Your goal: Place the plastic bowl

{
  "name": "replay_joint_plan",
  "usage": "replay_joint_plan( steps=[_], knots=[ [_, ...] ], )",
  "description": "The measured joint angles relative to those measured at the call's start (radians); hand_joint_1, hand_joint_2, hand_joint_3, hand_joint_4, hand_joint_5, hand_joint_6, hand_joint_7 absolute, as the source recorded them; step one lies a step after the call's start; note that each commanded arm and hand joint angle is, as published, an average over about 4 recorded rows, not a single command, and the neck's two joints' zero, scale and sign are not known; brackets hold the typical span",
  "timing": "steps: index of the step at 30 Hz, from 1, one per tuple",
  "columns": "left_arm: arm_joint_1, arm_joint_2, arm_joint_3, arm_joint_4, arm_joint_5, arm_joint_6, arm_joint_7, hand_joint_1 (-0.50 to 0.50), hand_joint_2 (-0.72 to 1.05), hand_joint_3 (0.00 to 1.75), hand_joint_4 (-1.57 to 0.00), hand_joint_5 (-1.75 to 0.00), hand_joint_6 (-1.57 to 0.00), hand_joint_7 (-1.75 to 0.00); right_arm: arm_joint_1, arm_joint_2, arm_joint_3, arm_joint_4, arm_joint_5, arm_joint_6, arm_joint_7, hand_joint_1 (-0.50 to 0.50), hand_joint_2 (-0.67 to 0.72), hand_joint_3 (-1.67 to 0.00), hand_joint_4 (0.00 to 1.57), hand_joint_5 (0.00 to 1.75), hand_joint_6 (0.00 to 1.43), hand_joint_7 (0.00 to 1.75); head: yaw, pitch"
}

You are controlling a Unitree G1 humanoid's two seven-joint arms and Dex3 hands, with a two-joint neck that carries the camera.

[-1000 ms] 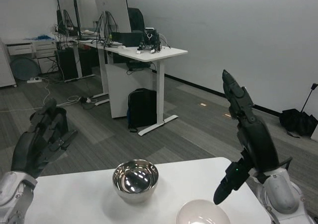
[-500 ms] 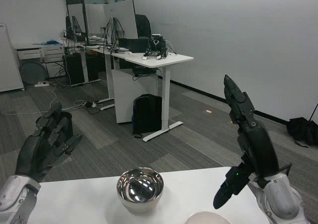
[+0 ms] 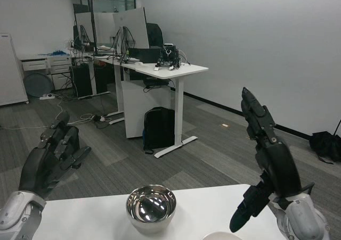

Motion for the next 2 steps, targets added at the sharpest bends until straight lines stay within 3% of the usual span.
replay_joint_plan(
  steps=[2],
  knots=[
    [0.001, 0.0, 0.0, -0.002, 0.0, 0.0, 0.0, -0.5, 0.87, 0.09, 0.0, 0.0, -0.05, -0.07, 0.0, 0.0, 0.001, 0.0, 0.002, -0.001, 0.0, -0.47, 0.53, 0.0, 0.0, 0.0, 0.0, 0.07, 0.001, 0.001]
  ],
)
